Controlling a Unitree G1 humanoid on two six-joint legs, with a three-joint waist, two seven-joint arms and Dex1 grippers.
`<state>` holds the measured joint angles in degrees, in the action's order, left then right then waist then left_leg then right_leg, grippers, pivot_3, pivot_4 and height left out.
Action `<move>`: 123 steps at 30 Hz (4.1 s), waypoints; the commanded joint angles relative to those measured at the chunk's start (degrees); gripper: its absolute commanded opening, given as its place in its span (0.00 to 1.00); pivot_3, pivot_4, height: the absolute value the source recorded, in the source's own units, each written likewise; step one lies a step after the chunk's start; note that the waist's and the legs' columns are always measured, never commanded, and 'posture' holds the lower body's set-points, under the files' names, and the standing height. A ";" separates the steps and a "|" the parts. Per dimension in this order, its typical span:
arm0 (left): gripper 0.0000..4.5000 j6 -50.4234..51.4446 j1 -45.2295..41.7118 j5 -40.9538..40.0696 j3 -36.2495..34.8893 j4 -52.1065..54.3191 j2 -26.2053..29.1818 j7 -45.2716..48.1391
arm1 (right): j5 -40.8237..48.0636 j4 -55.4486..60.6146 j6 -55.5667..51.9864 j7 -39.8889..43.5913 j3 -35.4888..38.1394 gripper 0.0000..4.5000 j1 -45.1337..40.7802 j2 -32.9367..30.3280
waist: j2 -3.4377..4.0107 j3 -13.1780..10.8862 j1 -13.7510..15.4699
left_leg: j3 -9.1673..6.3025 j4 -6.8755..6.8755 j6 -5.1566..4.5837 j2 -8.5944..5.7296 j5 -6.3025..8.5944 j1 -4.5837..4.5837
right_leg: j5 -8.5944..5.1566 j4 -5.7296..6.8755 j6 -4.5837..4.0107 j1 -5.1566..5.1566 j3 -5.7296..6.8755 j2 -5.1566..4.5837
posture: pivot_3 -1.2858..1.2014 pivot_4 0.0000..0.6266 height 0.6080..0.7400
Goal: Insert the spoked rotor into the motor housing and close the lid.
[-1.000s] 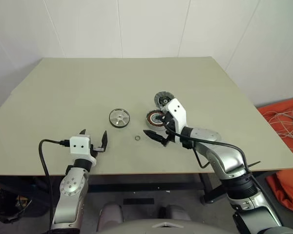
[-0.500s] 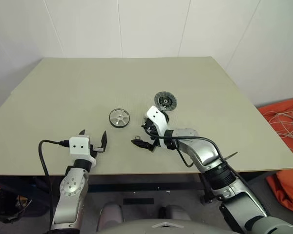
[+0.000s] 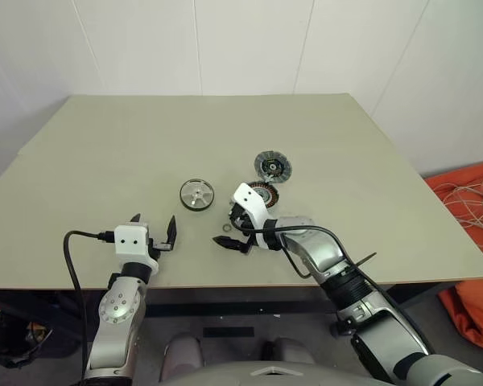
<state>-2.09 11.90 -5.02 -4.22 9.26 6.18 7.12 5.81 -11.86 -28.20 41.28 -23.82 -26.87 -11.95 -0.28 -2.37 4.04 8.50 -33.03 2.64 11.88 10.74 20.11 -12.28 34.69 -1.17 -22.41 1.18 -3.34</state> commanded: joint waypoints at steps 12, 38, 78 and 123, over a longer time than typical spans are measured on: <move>0.99 -1.24 -0.52 0.41 0.09 1.05 0.07 -0.02 | -1.17 0.19 1.56 1.11 1.68 1.00 0.25 -0.90 | 0.00 0.00 0.04 | 0.00 0.00 0.00 -0.01 0.00 -0.01 | 0.00 0.00 0.00 0.01 0.00 -0.01 | 0.52 0.00 1.00; 1.00 -1.05 -0.18 0.31 0.15 1.25 -0.08 0.01 | -0.69 5.48 2.60 0.72 4.13 0.25 -0.78 -0.79 | 0.00 0.00 -0.01 | 0.00 0.00 0.00 0.00 0.00 0.00 | -0.02 0.00 -0.03 0.00 0.00 0.00 | 0.52 0.00 1.00; 1.00 -1.25 -0.43 0.25 0.29 0.55 -0.32 0.14 | -3.64 -5.28 -0.99 -6.58 11.27 0.25 -7.01 -6.14 | 0.12 -0.08 -0.04 | 0.02 0.00 0.01 0.00 0.00 -0.01 | -0.02 0.01 -0.05 0.00 0.01 0.00 | 0.52 0.00 1.00; 1.00 -0.91 -0.82 -0.08 0.36 0.10 -0.25 0.31 | 0.49 -1.88 -3.68 -3.82 15.49 0.63 -6.60 -6.58 | 0.16 -0.12 -0.05 | 0.03 0.00 0.00 0.00 0.00 0.07 | -0.03 -0.01 -0.06 -0.06 0.03 -0.02 | 0.52 0.00 1.00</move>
<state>-2.18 11.86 -5.10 -3.85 8.45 5.89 7.26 4.63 -17.03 -31.35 36.59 -9.56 -32.94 -18.68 -0.12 -2.49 3.98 8.53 -33.01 2.64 11.89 10.74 20.17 -12.33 34.68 -1.27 -22.48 1.21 -3.34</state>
